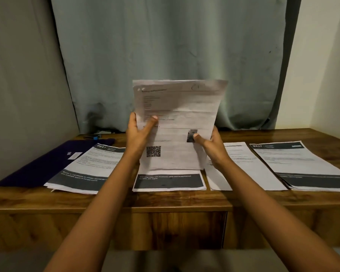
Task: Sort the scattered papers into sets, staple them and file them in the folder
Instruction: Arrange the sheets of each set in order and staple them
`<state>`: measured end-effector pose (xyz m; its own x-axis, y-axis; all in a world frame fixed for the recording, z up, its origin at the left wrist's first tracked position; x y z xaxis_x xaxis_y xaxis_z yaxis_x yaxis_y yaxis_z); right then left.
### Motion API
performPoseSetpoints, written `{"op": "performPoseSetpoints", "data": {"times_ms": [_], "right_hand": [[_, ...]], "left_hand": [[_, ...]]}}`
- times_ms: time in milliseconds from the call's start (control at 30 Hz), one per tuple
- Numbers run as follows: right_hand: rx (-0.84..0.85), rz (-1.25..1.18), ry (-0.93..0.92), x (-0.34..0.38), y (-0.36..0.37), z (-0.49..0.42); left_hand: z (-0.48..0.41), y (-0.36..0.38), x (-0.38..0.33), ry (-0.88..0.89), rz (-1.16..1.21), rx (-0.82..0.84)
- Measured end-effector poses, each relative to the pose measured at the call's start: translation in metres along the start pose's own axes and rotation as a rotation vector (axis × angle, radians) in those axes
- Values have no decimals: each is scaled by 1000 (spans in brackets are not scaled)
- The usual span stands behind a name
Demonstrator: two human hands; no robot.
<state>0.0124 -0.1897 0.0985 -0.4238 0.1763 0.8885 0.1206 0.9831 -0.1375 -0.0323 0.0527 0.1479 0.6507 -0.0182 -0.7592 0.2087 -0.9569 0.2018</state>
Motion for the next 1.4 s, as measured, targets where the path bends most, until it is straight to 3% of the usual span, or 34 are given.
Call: {"op": "performPoseSetpoints", "data": {"times_ms": [167, 400, 1000, 1400], "right_hand": [[-54, 17, -66, 25, -8, -16], [44, 51, -28, 11, 4, -6], [14, -69, -75, 60, 2, -38], [-127, -202, -204, 115, -14, -55]], "left_hand": [[-22, 5, -11, 24, 28, 24], [-1, -5, 32, -110, 66, 39], [-46, 10, -18, -120, 150, 178], [-56, 18, -26, -141, 208, 182]]}}
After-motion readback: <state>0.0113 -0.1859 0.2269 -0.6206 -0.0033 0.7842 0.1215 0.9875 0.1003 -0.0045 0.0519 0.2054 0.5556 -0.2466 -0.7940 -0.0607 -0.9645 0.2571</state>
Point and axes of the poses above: each hand's wrist, its own z-axis away from the middle knuckle, its own y-axis out of the palm, x = y × z, the point moved 10 cm from there along -z, towards the middle knuckle, and after that the axes turned 10 degrees about z, right-handed, at the moved point
